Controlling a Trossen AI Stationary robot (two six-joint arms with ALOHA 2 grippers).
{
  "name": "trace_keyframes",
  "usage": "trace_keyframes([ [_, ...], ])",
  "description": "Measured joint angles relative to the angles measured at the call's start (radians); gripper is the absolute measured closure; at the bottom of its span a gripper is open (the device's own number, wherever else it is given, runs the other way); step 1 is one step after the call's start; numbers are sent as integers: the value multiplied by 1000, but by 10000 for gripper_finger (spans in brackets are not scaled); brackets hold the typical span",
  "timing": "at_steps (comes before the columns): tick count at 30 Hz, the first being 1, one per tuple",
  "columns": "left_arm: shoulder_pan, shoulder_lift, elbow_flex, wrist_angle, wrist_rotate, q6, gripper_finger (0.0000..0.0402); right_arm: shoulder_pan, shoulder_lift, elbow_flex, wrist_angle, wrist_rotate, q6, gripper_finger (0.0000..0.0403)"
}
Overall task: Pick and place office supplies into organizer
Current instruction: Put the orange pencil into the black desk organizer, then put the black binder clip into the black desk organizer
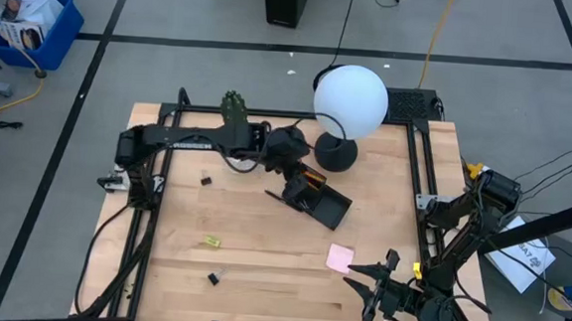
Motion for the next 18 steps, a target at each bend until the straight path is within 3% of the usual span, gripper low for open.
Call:
trace_keyframes([
  [4,20,39,5,-7,13,-1,350,0,0,0,-1,-1,2,270],
  [11,29,51,6,17,21,-3,377,0,0,-46,1,-1,71,270],
  [16,13,-27,5,49,58,-14,379,-4,0,-95,27,-4,111,272],
  [18,-2,-75,6,48,78,-14,379,-17,0,-112,33,-57,156,272],
])
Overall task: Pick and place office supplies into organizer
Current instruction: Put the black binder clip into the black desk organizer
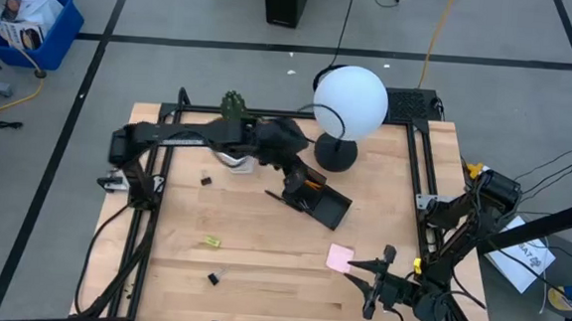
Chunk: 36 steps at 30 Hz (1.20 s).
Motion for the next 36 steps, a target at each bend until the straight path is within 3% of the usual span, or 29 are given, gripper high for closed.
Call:
trace_keyframes([
  [8,-213,-215,-77,63,-218,7,378,-145,0,-75,-2,-401,266,273],
  [11,-310,-288,-177,114,-284,7,378,-194,1,-91,-2,-544,338,273],
  [14,-403,-363,-322,184,-364,-20,378,-222,2,-94,-2,-615,359,273],
  [23,-582,-492,-753,486,-467,-216,378,-240,7,-94,5,-620,309,273],
  [30,-718,-492,-941,715,-619,-234,378,-253,-51,-94,-4,-619,267,273],
  [36,-852,-491,-1042,854,-819,-304,378,-261,-206,-188,-3,-558,248,273],
])
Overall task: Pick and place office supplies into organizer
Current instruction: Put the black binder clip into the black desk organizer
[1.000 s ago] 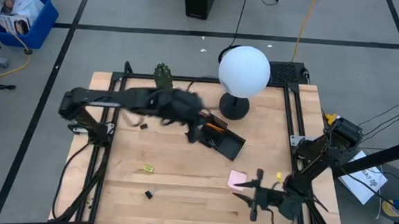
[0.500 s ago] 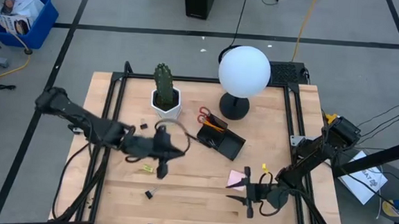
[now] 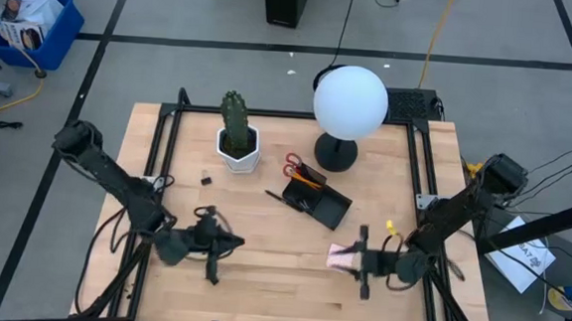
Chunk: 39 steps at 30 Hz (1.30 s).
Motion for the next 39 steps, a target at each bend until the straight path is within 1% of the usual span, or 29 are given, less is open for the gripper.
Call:
trace_keyframes([
  [3,-51,22,-21,-4,-99,-83,378,0,-95,-87,4,99,39,273],
  [7,-97,73,-22,2,-174,-179,378,0,-216,-204,7,233,106,273],
  [8,-103,89,-22,0,-185,-198,378,0,-244,-233,17,256,121,273],
  [11,-118,130,-22,-4,-211,-251,378,0,-321,-312,78,276,135,273],
  [15,-141,179,-22,-3,-227,-317,378,1,-402,-402,181,272,128,273],
  [19,-152,204,-22,-7,-243,-345,378,2,-464,-479,269,216,72,273],
  [21,-153,210,-22,-3,-244,-344,378,2,-489,-481,251,189,-9,273],
  [24,-152,211,-22,-4,-245,-344,378,-19,-521,-481,272,114,-134,273],
  [25,-150,211,-22,-2,-245,-344,378,-32,-534,-481,278,112,-155,273],
  [31,-149,211,-22,-4,-248,-343,378,-118,-631,-483,224,40,-249,273],
  [33,-149,211,-22,-4,-245,-344,378,-124,-682,-483,202,13,-278,274],
  [36,-149,211,-22,-4,-243,-345,378,-124,-767,-483,140,11,-308,281],
  [39,-149,211,-22,-8,-256,-345,378,-124,-856,-483,48,10,-303,289],
])
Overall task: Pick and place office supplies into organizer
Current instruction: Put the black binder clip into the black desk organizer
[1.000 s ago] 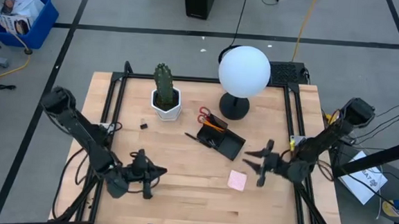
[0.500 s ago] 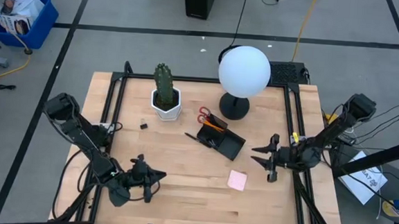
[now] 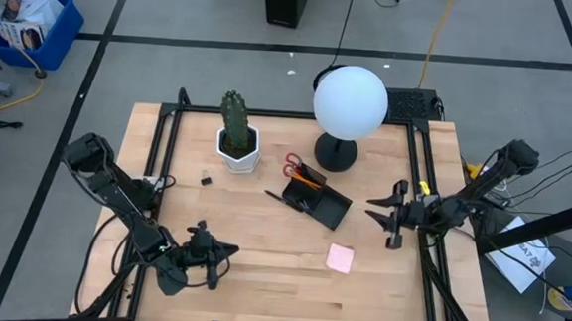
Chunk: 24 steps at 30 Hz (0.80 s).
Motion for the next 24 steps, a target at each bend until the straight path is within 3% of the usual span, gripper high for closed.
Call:
trace_keyframes([
  [6,0,0,0,-2,-8,7,378,9,-157,0,-131,6,8,304],
  [9,0,0,0,-1,7,-9,378,8,-192,-1,-142,75,-35,309],
  [12,0,0,0,14,70,-34,378,8,-197,-1,-138,136,8,309],
  [18,15,0,0,93,89,10,378,8,-195,-2,-139,133,79,305],
  [24,39,5,4,88,185,-104,378,8,-193,-2,-138,133,80,309],
])
